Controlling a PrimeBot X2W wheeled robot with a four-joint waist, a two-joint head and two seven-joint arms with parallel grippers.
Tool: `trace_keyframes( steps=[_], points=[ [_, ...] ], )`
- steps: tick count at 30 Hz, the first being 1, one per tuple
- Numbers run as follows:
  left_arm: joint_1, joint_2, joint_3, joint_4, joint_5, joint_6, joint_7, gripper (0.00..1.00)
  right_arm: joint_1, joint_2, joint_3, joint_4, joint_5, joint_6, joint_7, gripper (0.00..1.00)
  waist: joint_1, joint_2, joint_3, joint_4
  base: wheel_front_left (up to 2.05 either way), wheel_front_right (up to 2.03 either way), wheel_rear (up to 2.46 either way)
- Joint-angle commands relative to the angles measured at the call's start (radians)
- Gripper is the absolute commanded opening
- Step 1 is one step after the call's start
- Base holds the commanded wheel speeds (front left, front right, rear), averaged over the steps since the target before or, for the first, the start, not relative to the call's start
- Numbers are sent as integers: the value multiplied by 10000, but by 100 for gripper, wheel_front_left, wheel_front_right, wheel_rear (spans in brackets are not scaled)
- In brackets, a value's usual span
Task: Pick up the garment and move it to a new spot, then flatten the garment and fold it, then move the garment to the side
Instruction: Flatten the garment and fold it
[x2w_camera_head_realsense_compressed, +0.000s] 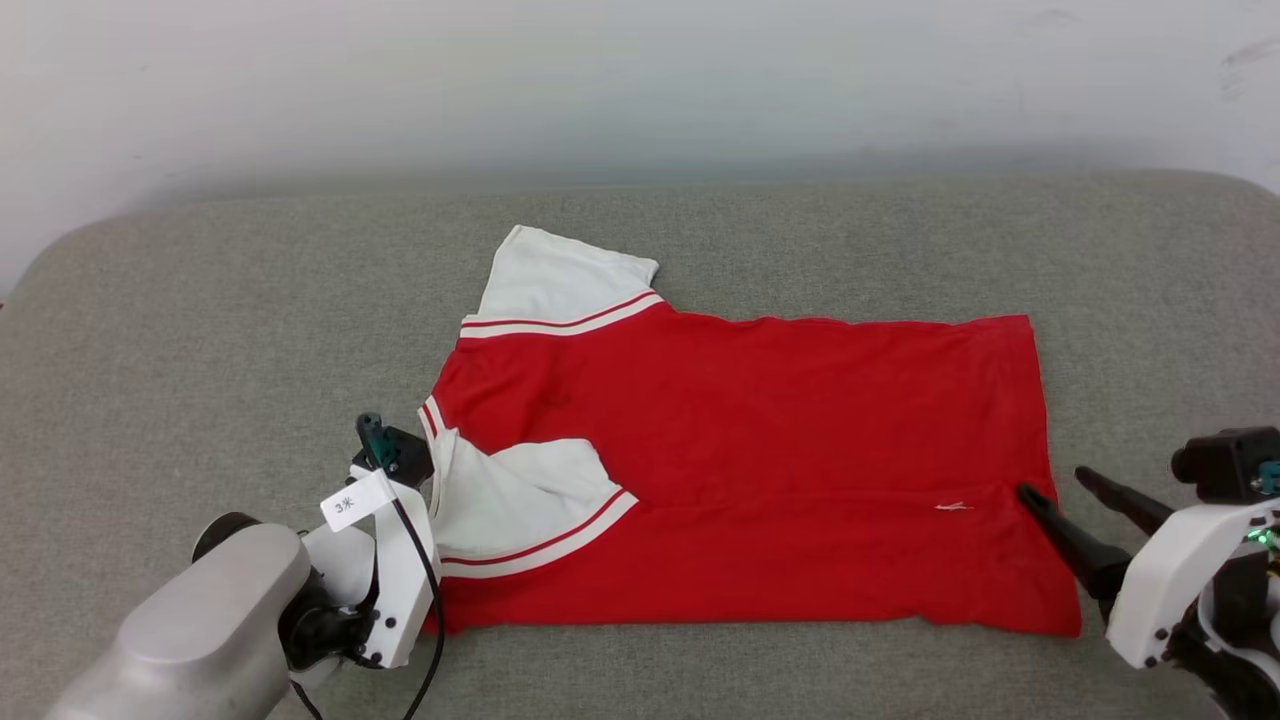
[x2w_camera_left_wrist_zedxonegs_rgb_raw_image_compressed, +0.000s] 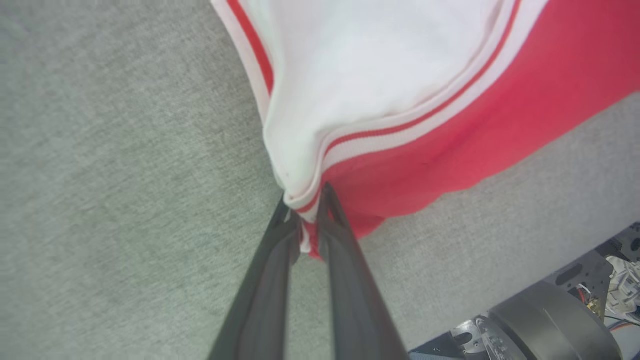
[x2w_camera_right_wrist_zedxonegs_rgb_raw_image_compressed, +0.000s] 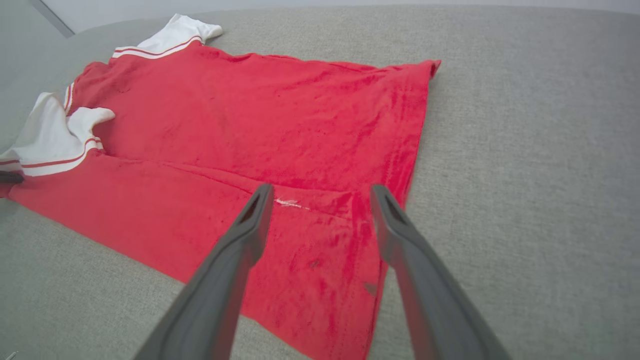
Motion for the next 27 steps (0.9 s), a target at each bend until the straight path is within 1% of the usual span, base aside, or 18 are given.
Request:
trace_keyframes(
  steps=[1, 4, 7, 12, 15, 18, 20, 24, 27],
  points=[
    [176, 32, -63, -47, 11, -1, -89, 0, -175, -107, -11, -52, -89, -8, 6, 100, 0, -1, -32, -10, 0, 0, 0],
    [124, 309, -10, -455, -64, -3, -586, 0, -384, -439, -82, -224, -272, -8, 215, 100, 0, -1, -163, -10, 0, 0, 0],
    [82, 586, 4, -890, -95, -4, -955, 0, -567, -852, 9, -450, -312, -8, 865, 100, 0, -1, -284, 8, 0, 0, 0],
    [-36, 882, -35, -1636, 15, -5, -1319, 0, -762, -1695, 381, -969, -52, -8, 2822, 100, 0, -1, -362, 67, 0, 0, 0],
    [-134, 998, -134, -1989, 209, -5, -1405, 0, -804, -1945, 454, -1154, 263, -8, 3938, 100, 0, -1, -338, 103, 0, 0, 0],
    [-192, 997, -177, -2211, 340, 36, -1474, 0, -840, -1990, 503, -1220, 386, -8, 4680, 100, 0, -1, -270, 138, 0, 0, 0],
    [-207, 956, -191, -2312, 372, 72, -1497, 0, -830, -1905, 534, -1154, 317, -8, 4924, 100, 0, -1, -199, 171, 0, 0, 0],
    [-281, 930, -209, -2419, 474, 117, -1559, 0, -763, -1568, 561, -750, 202, -10, 5114, 100, 0, -1, -20, 234, 0, 0, 0],
    [-368, 934, -220, -2464, 571, 113, -1649, 0, -733, -1221, 522, -350, 197, -8, 5045, 100, 0, -1, 136, 298, 0, 0, 0]
  ],
)
